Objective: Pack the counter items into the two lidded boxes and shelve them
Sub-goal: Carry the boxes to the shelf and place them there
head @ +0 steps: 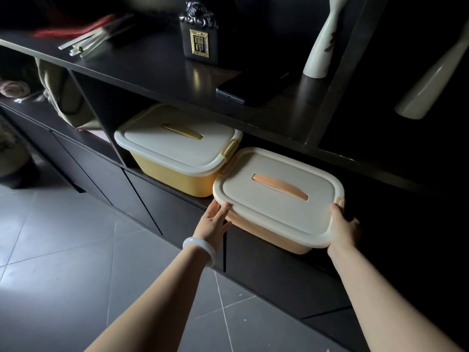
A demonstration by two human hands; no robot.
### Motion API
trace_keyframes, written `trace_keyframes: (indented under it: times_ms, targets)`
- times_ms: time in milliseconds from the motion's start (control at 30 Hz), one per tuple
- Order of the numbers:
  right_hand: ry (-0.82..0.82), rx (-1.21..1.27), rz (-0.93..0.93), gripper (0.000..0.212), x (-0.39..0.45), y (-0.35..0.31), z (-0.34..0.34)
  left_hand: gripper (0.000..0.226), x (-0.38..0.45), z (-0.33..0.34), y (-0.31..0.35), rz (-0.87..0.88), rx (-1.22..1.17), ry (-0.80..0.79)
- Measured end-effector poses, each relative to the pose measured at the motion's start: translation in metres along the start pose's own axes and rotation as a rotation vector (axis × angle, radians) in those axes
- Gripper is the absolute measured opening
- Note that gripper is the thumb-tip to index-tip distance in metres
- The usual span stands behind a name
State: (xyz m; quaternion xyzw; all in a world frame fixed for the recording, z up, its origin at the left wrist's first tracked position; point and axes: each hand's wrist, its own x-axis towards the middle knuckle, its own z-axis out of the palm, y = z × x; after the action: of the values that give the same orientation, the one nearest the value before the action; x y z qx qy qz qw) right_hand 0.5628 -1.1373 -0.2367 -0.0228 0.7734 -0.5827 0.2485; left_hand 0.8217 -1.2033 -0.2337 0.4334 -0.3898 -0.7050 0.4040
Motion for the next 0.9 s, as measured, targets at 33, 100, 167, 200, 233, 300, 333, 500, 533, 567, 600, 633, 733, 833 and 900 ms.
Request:
trace_keyframes:
  times_ms: [33,100,167,200,233,300,333,500,533,567,600,633,733,833,900]
  targets:
    - [-0.007,-0.009,-0.001,0.069,0.002,-0.002,0.002,0.041,0.003,-0.001,0.001,-0.004,0.008,-0.002]
    - [-0.022,-0.020,-0.006,0.069,0.007,-0.007,0.006,0.040,0.009,-0.002,0.003,-0.011,0.004,0.003]
    - [-0.037,-0.024,-0.014,0.066,0.010,-0.010,0.009,0.039,0.015,-0.003,0.004,-0.015,0.004,0.009]
    - [-0.044,-0.025,-0.017,0.064,0.011,-0.011,0.010,0.039,0.017,-0.003,0.004,-0.021,0.010,0.010]
    - [-0.048,-0.025,-0.018,0.063,0.013,-0.011,0.011,0.039,0.020,-0.003,0.005,-0.028,0.015,0.011]
    - [-0.053,-0.021,-0.022,0.060,0.015,-0.010,0.012,0.040,0.024,-0.004,0.004,-0.043,0.011,0.009]
    - [-0.055,-0.020,-0.027,0.058,0.016,-0.009,0.013,0.040,0.025,-0.005,0.004,-0.049,0.008,0.008]
    - [-0.037,-0.029,-0.024,0.062,0.017,-0.006,0.015,0.039,0.028,-0.007,0.003,-0.064,0.011,0.016]
    - [-0.033,-0.030,-0.015,0.066,0.016,-0.004,0.015,0.039,0.029,-0.007,0.004,-0.068,0.017,0.020]
    - [-0.029,-0.029,-0.005,0.069,0.015,-0.003,0.016,0.039,0.029,-0.008,0.005,-0.073,0.024,0.024]
    - [-0.026,-0.029,0.000,0.072,0.014,-0.002,0.016,0.038,0.030,-0.008,0.006,-0.082,0.027,0.028]
    - [-0.025,-0.029,0.002,0.073,0.013,-0.001,0.016,0.038,0.031,-0.008,0.007,-0.094,0.026,0.032]
    - [-0.029,-0.032,-0.001,0.073,0.013,-0.001,0.015,0.036,0.031,-0.007,0.010,-0.119,0.027,0.032]
    - [-0.032,-0.031,-0.017,0.068,0.013,0.000,0.015,0.032,0.031,-0.005,0.009,-0.133,0.001,0.043]
    - [-0.036,-0.030,-0.029,0.064,0.013,0.000,0.015,0.030,0.031,-0.003,0.008,-0.137,-0.010,0.068]
